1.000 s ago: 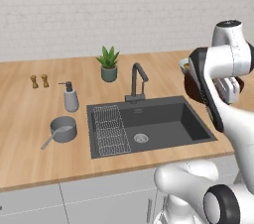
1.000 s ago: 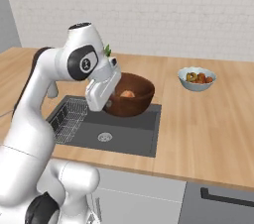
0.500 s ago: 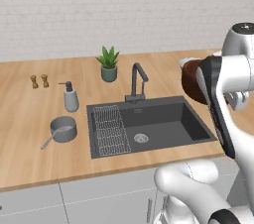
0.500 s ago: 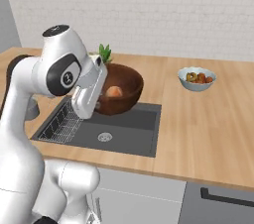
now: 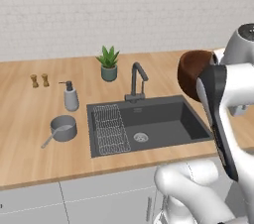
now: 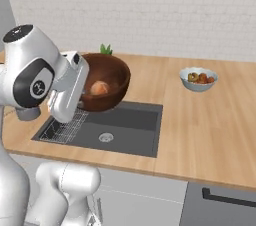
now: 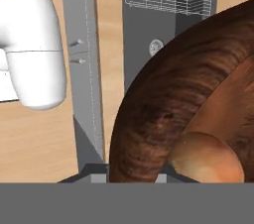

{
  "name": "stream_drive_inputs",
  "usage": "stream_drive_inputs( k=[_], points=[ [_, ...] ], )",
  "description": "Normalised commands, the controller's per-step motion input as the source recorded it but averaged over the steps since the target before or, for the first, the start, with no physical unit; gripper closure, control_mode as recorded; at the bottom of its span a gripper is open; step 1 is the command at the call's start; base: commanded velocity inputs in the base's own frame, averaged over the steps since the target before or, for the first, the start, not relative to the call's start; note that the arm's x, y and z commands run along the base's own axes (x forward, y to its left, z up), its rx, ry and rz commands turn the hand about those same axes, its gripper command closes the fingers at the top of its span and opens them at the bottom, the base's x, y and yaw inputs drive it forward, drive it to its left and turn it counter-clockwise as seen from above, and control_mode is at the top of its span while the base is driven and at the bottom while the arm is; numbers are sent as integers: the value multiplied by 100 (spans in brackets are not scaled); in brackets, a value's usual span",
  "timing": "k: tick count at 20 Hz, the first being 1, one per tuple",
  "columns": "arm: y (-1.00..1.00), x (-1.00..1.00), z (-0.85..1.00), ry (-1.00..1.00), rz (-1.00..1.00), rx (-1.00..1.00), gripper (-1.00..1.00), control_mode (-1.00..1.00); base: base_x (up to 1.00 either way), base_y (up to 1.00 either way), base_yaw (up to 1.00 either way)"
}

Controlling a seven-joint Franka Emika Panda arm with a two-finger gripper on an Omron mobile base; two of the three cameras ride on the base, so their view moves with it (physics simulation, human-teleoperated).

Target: Pick the onion from the sink and place it in the bowl. Then pick the bowl and place it in the microwave. Then close the microwave door and press the start button.

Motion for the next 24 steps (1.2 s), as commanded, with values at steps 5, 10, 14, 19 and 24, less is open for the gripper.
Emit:
stream_drive_inputs(
  k=[5, 10, 14, 19, 24],
  points=[
    [0, 0, 0, 0, 0, 0, 100, 100, -96, -33, 0],
    [0, 0, 0, 0, 0, 0, 100, 100, -53, -89, -31],
    [0, 0, 0, 0, 0, 0, 100, 100, 0, -40, -84],
    [0, 0, 0, 0, 0, 0, 100, 100, 0, -2, -99],
    [0, 0, 0, 0, 0, 0, 100, 100, 0, 0, -100]
  ],
)
